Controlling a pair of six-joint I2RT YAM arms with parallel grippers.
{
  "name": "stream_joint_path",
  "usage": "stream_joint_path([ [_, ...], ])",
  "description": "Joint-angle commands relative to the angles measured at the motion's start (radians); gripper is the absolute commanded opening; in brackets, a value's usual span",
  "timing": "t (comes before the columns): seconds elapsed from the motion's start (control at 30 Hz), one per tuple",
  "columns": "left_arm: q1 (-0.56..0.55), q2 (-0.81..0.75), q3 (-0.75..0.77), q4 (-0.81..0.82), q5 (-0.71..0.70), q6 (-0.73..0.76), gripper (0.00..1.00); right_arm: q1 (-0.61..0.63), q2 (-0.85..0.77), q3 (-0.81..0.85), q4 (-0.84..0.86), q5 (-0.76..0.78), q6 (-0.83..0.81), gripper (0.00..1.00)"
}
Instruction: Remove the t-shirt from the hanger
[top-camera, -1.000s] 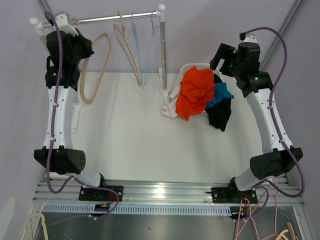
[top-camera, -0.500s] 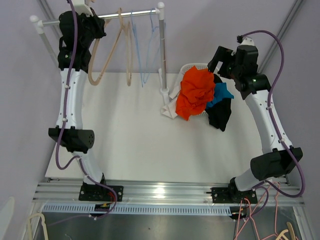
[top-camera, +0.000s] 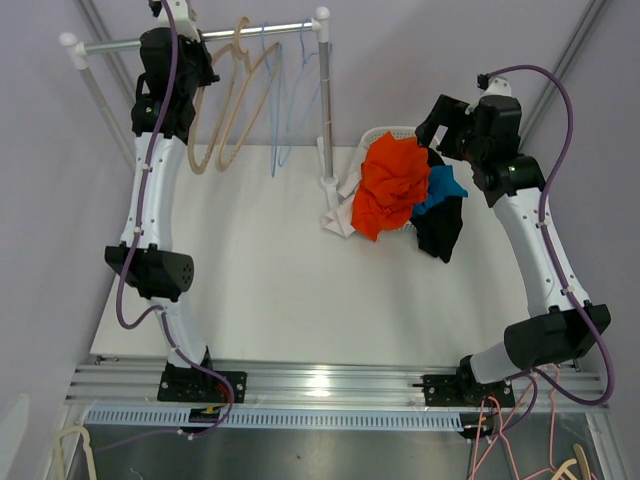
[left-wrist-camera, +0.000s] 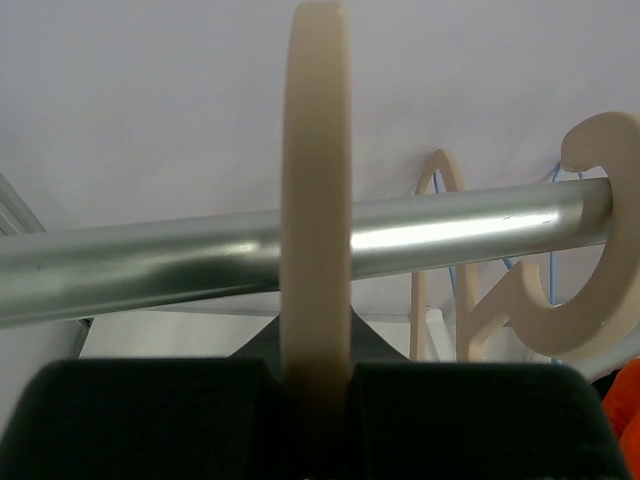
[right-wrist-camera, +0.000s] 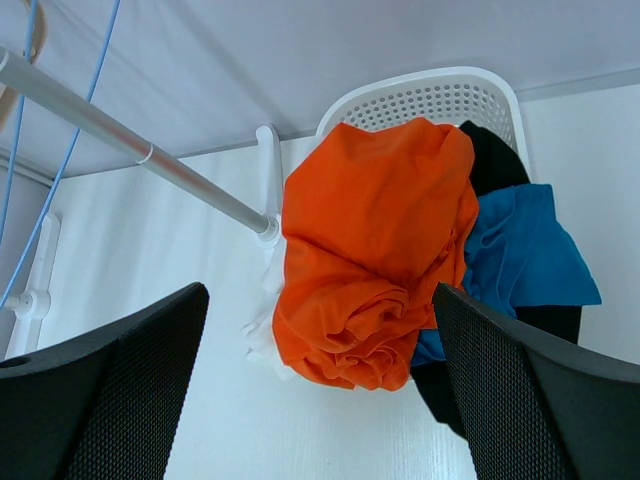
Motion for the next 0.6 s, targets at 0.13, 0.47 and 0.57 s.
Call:
stream_joint_path([
  [0.13,-0.005,0.035,0.015,-0.001,-0.015,0.009,0.01,-0.003,-0.048,-0.040,0.069,-0.044,0.014,0.99],
  [0.47,-0.005,0.046,-0.008,-0.001,-0.015,-0.045,0.01,-0.006,-0.084,-0.075,0.083,-0.046,0.005,0.99],
  [0.57,-0.005,0.029,-0.028,0.002,-0.018,-0.065,0.04,-0.013,-0.089,-0.082,0.085,-0.047,0.008,0.99],
])
